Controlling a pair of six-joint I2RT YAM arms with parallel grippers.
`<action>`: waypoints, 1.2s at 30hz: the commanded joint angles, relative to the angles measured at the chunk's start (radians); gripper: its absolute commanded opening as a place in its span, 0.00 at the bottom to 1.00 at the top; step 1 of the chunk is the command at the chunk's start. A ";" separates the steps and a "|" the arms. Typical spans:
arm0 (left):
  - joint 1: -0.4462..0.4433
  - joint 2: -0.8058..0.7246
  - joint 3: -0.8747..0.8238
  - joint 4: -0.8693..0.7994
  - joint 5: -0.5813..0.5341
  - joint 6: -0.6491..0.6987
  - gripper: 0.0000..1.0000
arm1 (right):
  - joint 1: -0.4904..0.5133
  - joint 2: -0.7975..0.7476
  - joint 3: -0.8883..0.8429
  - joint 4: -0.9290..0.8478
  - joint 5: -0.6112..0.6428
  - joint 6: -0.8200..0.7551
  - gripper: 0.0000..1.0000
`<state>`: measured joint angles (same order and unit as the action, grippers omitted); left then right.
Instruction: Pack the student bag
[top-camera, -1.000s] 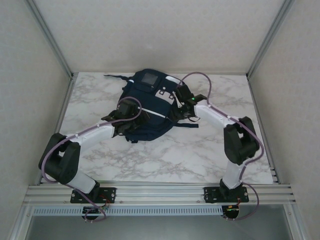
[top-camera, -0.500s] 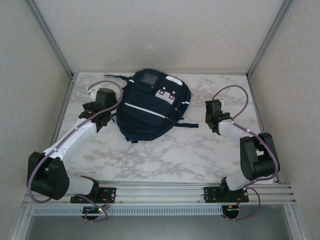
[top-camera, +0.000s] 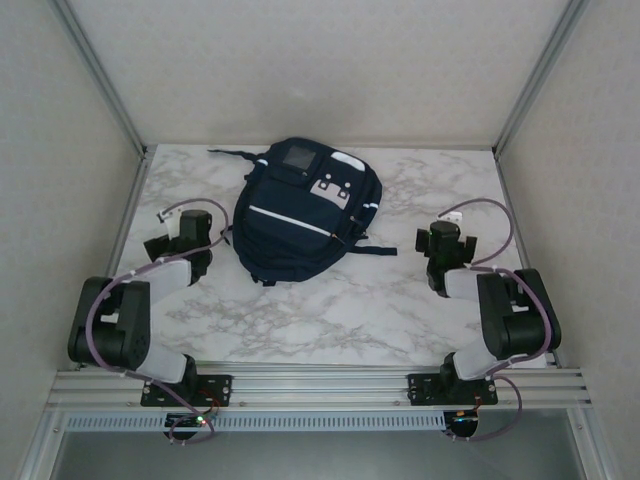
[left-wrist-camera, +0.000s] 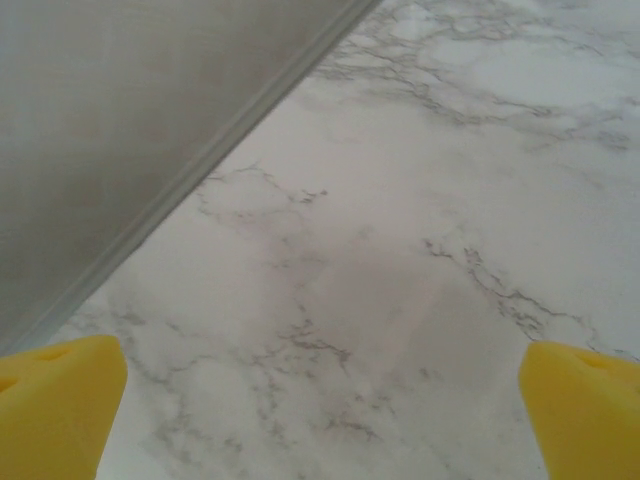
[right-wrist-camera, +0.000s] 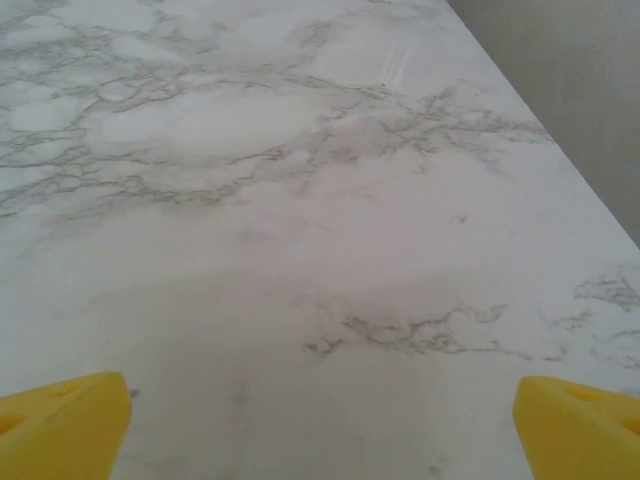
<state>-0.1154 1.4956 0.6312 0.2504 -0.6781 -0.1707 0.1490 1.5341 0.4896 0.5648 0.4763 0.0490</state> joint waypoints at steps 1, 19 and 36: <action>0.053 0.031 -0.016 0.205 0.192 0.036 1.00 | -0.012 -0.038 -0.029 0.142 -0.045 0.025 0.99; 0.048 0.046 -0.260 0.655 0.365 0.115 1.00 | -0.054 0.005 -0.119 0.305 -0.192 0.016 0.99; 0.042 0.041 -0.252 0.639 0.357 0.117 1.00 | -0.054 0.006 -0.117 0.302 -0.195 0.014 0.99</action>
<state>-0.0666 1.5318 0.3775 0.8562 -0.3256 -0.0662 0.0898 1.5288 0.3653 0.8341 0.2672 0.0666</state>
